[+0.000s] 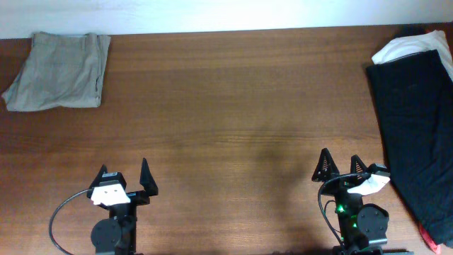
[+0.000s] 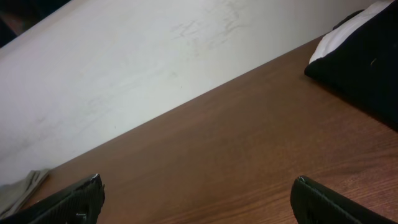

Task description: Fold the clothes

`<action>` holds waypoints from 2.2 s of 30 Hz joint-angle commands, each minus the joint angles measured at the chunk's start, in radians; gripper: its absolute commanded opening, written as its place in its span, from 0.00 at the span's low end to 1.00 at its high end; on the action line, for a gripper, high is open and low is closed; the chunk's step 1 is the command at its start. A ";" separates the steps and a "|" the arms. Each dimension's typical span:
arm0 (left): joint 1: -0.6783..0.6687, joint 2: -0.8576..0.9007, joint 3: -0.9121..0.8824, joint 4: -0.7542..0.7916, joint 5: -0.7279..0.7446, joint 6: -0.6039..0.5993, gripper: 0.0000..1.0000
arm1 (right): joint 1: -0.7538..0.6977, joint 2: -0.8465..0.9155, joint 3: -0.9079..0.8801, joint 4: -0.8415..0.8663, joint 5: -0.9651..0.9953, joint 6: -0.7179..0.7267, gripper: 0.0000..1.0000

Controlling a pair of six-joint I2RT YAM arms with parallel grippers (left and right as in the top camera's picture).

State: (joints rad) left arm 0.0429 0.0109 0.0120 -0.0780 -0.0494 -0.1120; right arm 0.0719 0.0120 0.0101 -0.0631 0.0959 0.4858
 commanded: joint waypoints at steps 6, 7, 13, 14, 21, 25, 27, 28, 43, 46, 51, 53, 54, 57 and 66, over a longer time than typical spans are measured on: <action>0.006 0.001 -0.003 -0.002 0.004 0.016 0.99 | 0.008 -0.004 -0.005 -0.008 0.020 -0.009 0.99; 0.006 0.001 -0.003 -0.002 0.003 0.016 0.99 | 0.008 -0.004 -0.005 -0.008 0.020 -0.009 0.99; 0.006 0.001 -0.003 -0.002 0.004 0.016 0.99 | 0.008 -0.004 -0.005 -0.008 0.020 -0.009 0.99; 0.006 0.001 -0.003 -0.002 0.004 0.016 0.99 | 0.008 -0.004 -0.005 -0.008 0.020 -0.009 0.99; 0.006 0.001 -0.003 -0.002 0.004 0.016 0.99 | 0.008 -0.004 -0.005 -0.008 0.020 -0.009 0.99; 0.006 0.001 -0.003 -0.002 0.004 0.016 0.99 | 0.008 -0.004 -0.005 -0.008 0.020 -0.009 0.99; 0.006 0.001 -0.003 -0.002 0.004 0.016 0.99 | 0.008 -0.004 -0.005 -0.008 0.020 -0.009 0.99; 0.006 0.001 -0.003 -0.002 0.004 0.016 0.99 | 0.008 -0.004 -0.005 -0.008 0.020 -0.009 0.99; 0.006 0.001 -0.003 -0.002 0.004 0.016 0.99 | 0.008 -0.004 -0.005 -0.008 0.020 -0.009 0.99; 0.006 0.001 -0.003 -0.002 0.004 0.016 0.99 | 0.008 -0.004 -0.005 -0.008 0.020 -0.009 0.99; 0.006 0.001 -0.003 -0.002 0.003 0.016 0.99 | 0.008 -0.004 -0.005 0.055 -0.195 0.203 0.99; 0.006 0.001 -0.003 -0.002 0.004 0.016 0.99 | 0.008 -0.004 -0.005 0.005 -0.373 0.241 0.99; 0.006 0.001 -0.003 -0.002 0.004 0.016 0.99 | 0.008 -0.003 -0.005 0.018 -0.407 0.242 0.99; 0.006 0.001 -0.003 -0.002 0.004 0.016 0.99 | 0.008 -0.003 -0.005 0.084 -0.407 0.241 0.99; 0.006 0.001 -0.003 -0.002 0.003 0.016 0.99 | 0.006 0.075 0.121 0.322 -0.253 0.005 0.99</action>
State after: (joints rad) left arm 0.0429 0.0124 0.0120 -0.0780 -0.0494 -0.1120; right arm 0.0731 0.0364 0.0357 0.2508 -0.2260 0.6060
